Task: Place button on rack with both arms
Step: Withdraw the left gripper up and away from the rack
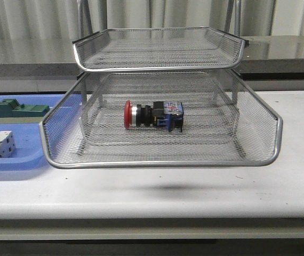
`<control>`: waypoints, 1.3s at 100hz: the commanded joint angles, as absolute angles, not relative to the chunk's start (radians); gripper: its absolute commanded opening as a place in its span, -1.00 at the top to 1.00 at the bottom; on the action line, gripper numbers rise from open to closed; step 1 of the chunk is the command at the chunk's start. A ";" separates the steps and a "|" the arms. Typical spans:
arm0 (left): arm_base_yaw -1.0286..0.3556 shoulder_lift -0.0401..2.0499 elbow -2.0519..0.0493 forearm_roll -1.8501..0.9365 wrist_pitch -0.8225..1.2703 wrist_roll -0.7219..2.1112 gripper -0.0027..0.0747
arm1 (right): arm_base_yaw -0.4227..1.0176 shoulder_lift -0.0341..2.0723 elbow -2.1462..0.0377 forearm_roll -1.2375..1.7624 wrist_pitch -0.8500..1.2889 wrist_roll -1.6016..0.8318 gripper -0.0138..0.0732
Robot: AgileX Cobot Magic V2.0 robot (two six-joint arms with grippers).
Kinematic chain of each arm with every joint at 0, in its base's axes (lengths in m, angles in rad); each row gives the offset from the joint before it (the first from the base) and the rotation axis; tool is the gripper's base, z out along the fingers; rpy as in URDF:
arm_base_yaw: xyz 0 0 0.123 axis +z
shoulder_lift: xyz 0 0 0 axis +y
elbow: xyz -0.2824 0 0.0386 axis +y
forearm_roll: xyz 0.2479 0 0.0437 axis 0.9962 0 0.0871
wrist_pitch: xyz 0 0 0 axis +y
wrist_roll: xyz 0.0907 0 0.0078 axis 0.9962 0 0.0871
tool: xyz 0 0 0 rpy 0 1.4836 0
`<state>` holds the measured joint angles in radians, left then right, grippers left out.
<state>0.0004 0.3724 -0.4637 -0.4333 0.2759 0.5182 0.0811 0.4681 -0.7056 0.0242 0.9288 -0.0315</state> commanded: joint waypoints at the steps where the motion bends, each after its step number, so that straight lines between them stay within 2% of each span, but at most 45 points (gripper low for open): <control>1: 0.001 0.370 -0.453 -0.492 0.126 0.510 -0.07 | 0.073 0.474 -0.728 0.021 0.866 -0.034 0.85; 55: 0.001 0.370 -0.424 -0.494 0.102 0.510 -0.04 | 0.073 0.474 -0.728 0.021 0.866 -0.034 0.85; 69: 0.001 0.370 -0.424 -0.494 0.102 0.510 0.23 | 0.073 0.474 -0.728 0.021 0.866 -0.034 0.85; 95: 0.001 0.370 -0.424 -0.494 0.102 0.510 0.99 | 0.073 0.474 -0.728 0.021 0.866 -0.034 0.85; 130: 0.001 0.370 -0.424 -0.494 0.102 0.510 0.98 | 0.073 0.474 -0.728 0.047 0.853 -0.034 0.85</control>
